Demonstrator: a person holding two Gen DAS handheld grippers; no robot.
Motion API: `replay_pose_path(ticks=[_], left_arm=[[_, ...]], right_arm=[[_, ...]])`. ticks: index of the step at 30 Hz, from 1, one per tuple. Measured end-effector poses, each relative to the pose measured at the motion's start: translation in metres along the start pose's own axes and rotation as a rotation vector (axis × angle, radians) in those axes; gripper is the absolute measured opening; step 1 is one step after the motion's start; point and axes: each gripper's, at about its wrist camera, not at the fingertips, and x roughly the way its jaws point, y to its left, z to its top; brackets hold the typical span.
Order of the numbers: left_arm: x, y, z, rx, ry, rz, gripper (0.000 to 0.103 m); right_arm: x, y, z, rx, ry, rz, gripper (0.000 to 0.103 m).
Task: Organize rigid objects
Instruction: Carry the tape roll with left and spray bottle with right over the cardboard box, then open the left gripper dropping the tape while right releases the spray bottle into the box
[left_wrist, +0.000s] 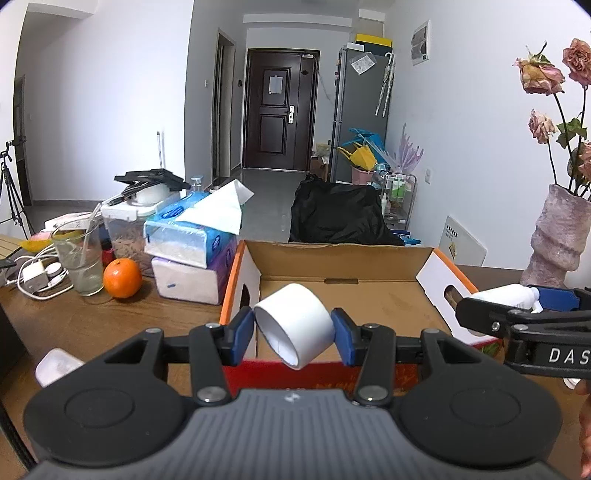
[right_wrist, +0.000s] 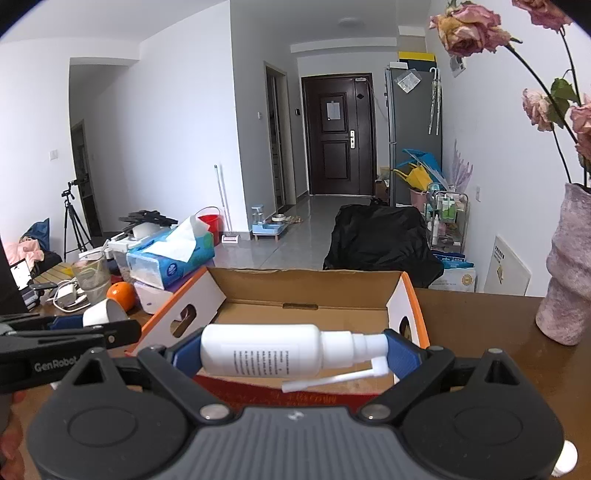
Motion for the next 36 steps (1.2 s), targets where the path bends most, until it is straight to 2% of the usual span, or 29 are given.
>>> replay_pose_path(ticks=[21,36], left_arm=[[0.079,-0.020,0.024,0.015,0.042,0.001,0.047],[0.130,-0.022,0.019,0.043,0.129,0.025,0.047]], right_arm=[[0.075,-0.023,0.018,-0.039,0.053,-0.024,0.097],[0.118,-0.030,0.006,-0.036,0.119,-0.060,0.097]])
